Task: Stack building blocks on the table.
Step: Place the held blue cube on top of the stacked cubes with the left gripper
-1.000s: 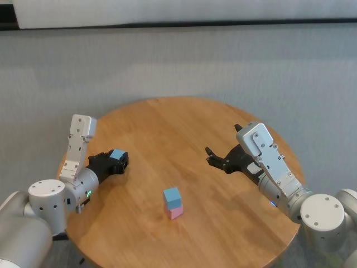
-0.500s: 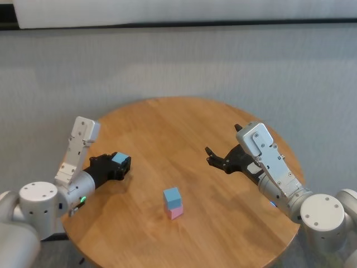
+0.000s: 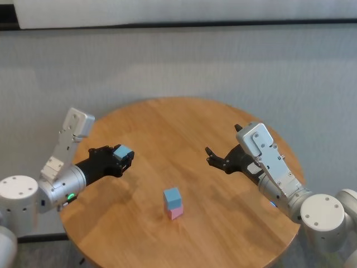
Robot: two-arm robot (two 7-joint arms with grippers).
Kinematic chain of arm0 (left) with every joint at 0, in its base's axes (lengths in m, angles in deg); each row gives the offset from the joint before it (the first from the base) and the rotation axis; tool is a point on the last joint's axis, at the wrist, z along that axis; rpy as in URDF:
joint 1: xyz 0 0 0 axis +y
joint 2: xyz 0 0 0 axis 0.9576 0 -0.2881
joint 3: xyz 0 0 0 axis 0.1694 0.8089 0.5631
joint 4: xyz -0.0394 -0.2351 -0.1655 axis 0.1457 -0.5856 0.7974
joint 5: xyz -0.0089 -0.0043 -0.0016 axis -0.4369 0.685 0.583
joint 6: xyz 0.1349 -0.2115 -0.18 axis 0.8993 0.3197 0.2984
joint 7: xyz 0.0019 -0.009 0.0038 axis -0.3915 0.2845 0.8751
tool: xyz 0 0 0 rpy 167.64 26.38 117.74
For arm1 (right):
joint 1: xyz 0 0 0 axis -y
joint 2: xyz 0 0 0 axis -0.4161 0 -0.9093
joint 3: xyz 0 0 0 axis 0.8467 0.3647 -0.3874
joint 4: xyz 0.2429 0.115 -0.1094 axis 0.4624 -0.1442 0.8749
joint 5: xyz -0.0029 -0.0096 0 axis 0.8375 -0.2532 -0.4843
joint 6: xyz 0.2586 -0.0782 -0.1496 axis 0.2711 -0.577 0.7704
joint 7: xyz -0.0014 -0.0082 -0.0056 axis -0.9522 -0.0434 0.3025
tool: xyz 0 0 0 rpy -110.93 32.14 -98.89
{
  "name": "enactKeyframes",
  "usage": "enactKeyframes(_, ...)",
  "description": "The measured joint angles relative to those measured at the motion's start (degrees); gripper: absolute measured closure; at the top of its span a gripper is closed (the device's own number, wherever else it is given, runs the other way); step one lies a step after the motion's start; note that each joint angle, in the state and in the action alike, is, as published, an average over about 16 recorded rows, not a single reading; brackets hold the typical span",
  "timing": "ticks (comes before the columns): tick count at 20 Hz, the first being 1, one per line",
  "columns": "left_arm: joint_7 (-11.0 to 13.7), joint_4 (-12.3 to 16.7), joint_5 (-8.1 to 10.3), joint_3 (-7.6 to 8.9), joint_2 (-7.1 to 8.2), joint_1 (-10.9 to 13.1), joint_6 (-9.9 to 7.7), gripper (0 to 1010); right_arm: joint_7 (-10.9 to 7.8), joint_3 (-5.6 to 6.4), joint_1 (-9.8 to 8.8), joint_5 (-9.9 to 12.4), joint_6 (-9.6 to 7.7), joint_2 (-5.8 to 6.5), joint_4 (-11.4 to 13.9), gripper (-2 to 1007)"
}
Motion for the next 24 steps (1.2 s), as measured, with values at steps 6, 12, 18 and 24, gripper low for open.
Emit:
enactKeyframes(6,4.4,7.0,1.84,-1.15,2.96,1.8,-1.43,599,0.00,0.00,0.00,0.0,0.00,0.00,0.0,0)
enactKeyframes(12,7.9,11.4,3.18,-2.76,4.96,2.6,-2.15,599,0.00,0.00,0.00,0.0,0.00,0.00,0.0,0)
enactKeyframes(18,12.1,13.2,4.61,-4.95,6.28,2.3,-2.49,599,0.00,0.00,0.00,0.0,0.00,0.00,0.0,0)
enactKeyframes(24,16.8,12.9,6.06,-7.54,7.19,1.4,-2.32,599,0.00,0.00,0.00,0.0,0.00,0.00,0.0,0)
